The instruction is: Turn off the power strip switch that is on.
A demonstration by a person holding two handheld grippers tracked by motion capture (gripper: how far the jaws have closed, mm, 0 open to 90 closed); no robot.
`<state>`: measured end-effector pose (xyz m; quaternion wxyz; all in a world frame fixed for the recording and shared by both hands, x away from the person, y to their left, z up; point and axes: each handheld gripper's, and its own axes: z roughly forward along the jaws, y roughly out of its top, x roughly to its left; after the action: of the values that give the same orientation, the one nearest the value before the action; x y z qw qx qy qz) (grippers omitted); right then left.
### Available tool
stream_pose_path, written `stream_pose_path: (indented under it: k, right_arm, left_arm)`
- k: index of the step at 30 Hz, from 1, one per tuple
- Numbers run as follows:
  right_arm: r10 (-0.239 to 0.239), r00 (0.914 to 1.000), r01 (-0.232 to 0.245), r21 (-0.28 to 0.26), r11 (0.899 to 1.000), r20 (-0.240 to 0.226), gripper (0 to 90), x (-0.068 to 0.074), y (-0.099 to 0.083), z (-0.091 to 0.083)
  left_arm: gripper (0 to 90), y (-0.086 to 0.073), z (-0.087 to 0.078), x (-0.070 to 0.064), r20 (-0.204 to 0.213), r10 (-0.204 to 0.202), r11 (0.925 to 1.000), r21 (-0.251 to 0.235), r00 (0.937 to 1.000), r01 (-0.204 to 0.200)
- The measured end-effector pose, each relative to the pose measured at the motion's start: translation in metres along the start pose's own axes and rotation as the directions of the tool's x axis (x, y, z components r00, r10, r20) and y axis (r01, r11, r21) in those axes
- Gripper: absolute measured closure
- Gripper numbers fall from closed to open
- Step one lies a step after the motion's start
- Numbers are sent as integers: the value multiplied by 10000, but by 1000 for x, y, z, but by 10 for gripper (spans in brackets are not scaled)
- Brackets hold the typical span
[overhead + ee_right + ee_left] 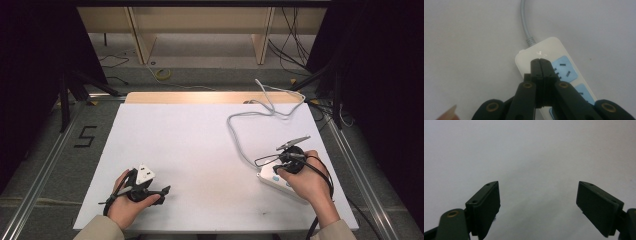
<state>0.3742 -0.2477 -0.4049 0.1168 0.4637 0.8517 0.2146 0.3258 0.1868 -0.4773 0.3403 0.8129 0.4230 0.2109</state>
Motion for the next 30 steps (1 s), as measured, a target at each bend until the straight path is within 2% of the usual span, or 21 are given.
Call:
stream_pose_path:
  k: [19, 30]
  right_arm:
    - [-49, 9999, 42, 622, 9981, 112, 900, 0, 5, 3]
    - [-84, 9998, 70, 810, 9967, 168, 900, 0, 6, 6]
  left_arm:
    - [189, 0, 0, 0, 0, 36, 10000, -5, 10000, -36]
    - [190, 0, 0, 0, -6, 46, 10000, -2, 10000, -46]
